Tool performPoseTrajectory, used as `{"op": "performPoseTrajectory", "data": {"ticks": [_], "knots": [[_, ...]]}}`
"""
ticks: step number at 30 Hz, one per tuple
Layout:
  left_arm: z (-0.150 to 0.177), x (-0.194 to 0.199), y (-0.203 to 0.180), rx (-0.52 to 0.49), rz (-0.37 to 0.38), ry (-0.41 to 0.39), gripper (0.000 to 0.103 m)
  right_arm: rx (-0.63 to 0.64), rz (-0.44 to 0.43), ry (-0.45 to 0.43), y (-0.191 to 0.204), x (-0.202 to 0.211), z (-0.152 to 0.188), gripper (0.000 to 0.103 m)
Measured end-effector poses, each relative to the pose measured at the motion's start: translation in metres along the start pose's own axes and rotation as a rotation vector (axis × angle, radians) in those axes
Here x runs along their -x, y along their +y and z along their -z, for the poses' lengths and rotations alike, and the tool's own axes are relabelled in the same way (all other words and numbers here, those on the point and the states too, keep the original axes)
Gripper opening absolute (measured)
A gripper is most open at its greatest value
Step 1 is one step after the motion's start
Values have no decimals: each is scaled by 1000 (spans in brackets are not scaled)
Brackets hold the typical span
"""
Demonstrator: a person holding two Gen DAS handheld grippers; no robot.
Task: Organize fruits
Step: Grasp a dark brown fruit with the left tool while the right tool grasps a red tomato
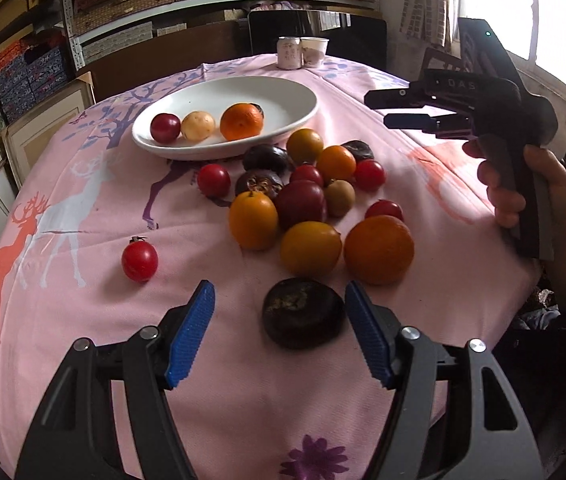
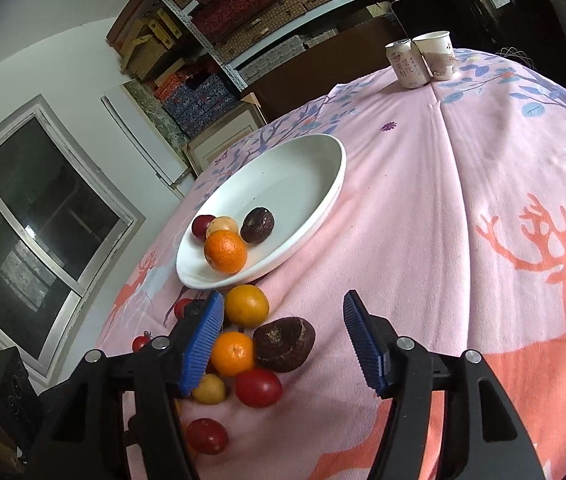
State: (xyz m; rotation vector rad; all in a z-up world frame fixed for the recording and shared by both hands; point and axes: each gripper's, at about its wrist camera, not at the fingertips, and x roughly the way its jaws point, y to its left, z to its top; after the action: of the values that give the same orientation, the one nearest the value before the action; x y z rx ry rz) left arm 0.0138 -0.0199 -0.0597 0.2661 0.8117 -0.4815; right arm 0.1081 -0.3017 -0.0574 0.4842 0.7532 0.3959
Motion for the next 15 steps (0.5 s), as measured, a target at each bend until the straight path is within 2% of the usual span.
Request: {"op": "performPoseTrajectory", "data": {"ticks": [2, 3, 4, 5, 10, 12, 13, 15], "knots": [[1, -3, -3, -3, 2, 7, 66, 18, 13, 9, 4, 2, 6, 63], [3, -7, -3, -1, 10, 20, 61, 31, 24, 14, 7, 3, 9, 63], [4, -12, -3, 1, 18, 38, 46, 46, 32, 18, 11, 4, 12, 63], [6, -17, -3, 11, 26, 53, 46, 62, 37, 22, 13, 6, 15, 63], [12, -16, -3, 34, 18, 11, 44, 146, 61, 34, 30, 16, 36, 63], [14, -11, 2, 60, 28, 3, 44, 176, 36, 65, 37, 19, 49, 54], [14, -8, 4, 70, 26, -6, 44, 192, 21, 85, 42, 20, 55, 47], [14, 2, 11, 89, 27, -33, 44, 237, 14, 122, 51, 20, 67, 43]]}}
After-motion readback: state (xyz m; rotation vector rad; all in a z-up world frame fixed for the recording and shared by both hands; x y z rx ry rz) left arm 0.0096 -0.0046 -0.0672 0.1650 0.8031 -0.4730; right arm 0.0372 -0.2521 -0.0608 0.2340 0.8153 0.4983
